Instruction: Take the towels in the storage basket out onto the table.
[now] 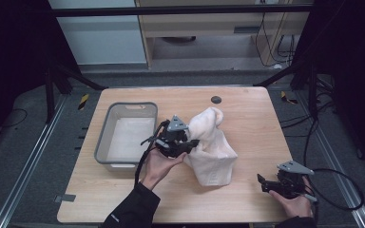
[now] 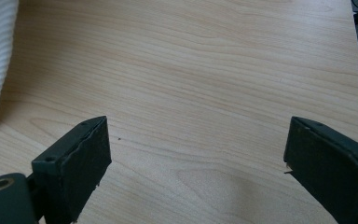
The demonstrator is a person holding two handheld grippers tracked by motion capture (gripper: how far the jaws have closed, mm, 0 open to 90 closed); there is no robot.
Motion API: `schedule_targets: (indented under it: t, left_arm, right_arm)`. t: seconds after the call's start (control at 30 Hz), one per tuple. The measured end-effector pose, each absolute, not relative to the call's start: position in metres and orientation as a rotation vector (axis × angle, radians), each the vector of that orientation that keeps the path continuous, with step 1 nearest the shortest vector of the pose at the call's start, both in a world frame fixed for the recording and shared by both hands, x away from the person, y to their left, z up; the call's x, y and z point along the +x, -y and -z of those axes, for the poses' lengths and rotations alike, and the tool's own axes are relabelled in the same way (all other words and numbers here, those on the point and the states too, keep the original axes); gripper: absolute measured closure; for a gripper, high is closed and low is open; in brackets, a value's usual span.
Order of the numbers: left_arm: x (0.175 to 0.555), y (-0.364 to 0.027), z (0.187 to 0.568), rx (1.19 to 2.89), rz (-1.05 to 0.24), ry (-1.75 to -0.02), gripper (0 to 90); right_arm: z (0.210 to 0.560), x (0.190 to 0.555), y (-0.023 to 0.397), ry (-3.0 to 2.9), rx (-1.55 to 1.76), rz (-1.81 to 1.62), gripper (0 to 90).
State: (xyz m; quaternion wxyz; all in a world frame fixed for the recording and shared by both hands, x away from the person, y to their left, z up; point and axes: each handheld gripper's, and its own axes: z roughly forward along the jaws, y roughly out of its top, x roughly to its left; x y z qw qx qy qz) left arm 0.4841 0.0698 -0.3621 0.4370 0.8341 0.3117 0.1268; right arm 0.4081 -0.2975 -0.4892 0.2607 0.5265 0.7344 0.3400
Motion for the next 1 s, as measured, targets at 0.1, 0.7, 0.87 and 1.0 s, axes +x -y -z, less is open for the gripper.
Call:
schedule_targets:
  t: [0.1, 0.7, 0.87, 1.0]
  left_arm:
    - [0.485, -0.068, 0.369, 2.080, -0.315, -0.777, 68.2]
    - [0.491, -0.057, 0.404, 2.115, -0.293, -0.797, 65.1]
    - [0.493, -0.055, 0.414, 2.133, -0.289, -0.806, 63.1]
    - [0.495, -0.054, 0.419, 2.157, -0.291, -0.820, 60.5]
  right_arm:
    - [0.489, 0.408, 0.297, -1.990, 1.430, -0.922, 7.1]
    - [0.490, 0.408, 0.297, -1.995, 1.424, -0.912, 7.1]
    - [0.491, 0.408, 0.297, -1.998, 1.427, -0.910, 7.1]
    - [0.491, 0.408, 0.297, -2.001, 1.423, -0.909, 7.0]
